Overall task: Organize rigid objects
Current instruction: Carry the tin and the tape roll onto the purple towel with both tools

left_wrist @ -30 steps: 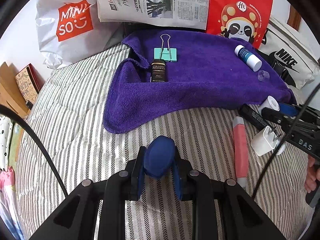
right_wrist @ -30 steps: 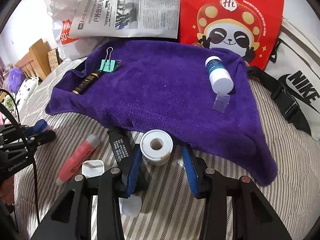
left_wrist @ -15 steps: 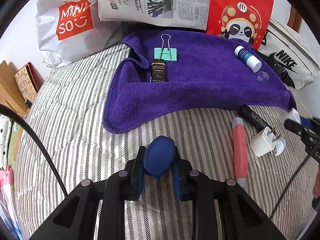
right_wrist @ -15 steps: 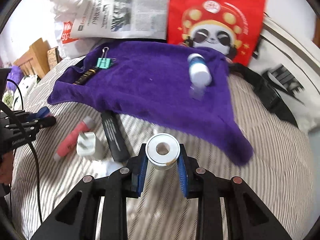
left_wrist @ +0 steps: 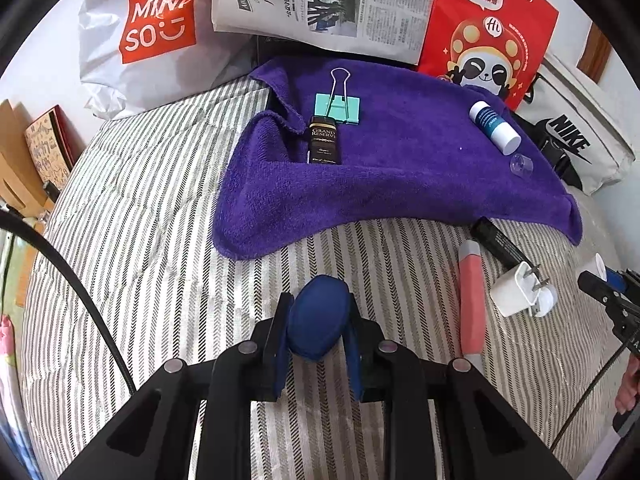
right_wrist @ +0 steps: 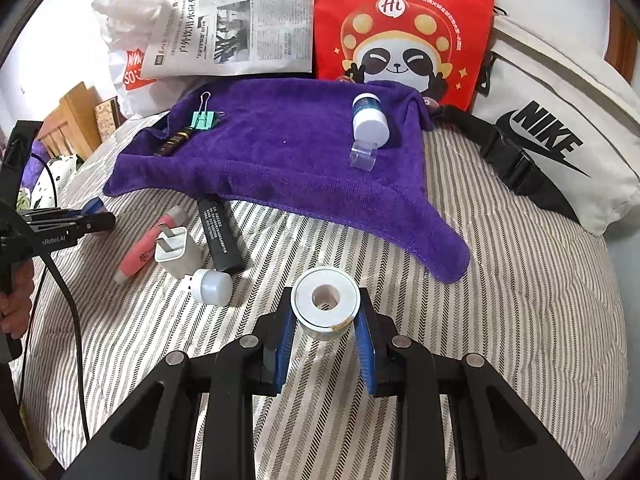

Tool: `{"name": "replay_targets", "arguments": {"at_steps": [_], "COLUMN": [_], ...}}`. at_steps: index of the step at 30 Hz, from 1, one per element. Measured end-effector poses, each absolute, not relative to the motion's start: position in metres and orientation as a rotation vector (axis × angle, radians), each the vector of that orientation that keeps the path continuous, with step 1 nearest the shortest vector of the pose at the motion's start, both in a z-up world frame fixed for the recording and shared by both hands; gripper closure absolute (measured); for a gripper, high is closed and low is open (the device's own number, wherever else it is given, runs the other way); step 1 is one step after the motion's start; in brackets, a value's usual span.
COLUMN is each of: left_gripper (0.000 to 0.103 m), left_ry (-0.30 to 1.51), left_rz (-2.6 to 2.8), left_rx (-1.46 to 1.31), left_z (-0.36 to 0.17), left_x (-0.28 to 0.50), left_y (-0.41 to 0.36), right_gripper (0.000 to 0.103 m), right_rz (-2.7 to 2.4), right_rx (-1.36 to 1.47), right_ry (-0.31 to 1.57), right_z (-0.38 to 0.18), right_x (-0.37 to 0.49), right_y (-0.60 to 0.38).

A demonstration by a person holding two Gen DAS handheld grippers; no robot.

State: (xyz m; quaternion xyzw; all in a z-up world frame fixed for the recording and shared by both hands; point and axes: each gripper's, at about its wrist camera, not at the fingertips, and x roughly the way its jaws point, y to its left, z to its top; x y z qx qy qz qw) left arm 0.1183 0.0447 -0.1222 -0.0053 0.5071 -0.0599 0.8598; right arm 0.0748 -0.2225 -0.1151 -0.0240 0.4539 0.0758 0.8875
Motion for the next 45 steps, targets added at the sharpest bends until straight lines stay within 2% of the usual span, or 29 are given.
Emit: {"name": "replay_targets", "arguments": {"at_steps": [18,34,45], "left_gripper": [0.081,0.081,0.081], "left_ry": [1.0,0.965,0.96], "left_rz": [-0.179,-0.22,-0.238], "left_rx": [0.01,-0.009,-0.015], "left_z": [-0.089,-0.077,-0.078], "left_x": [0.12,0.175,0.22], "left_y": [0.039,0.032,0.019], "right_gripper": [0.075,0.075,0.075], "right_rz": [0.142,0.132,0.142], "right_rx": [-0.051,0.008,0.028], "right_ry": [0.932,0.894,0.979], "right_z": [-0.109,-0.095,-0.12], "right_x": [0.09,0.146,0.191], "right_y": [-0.231,-0.235,-0.234]}}
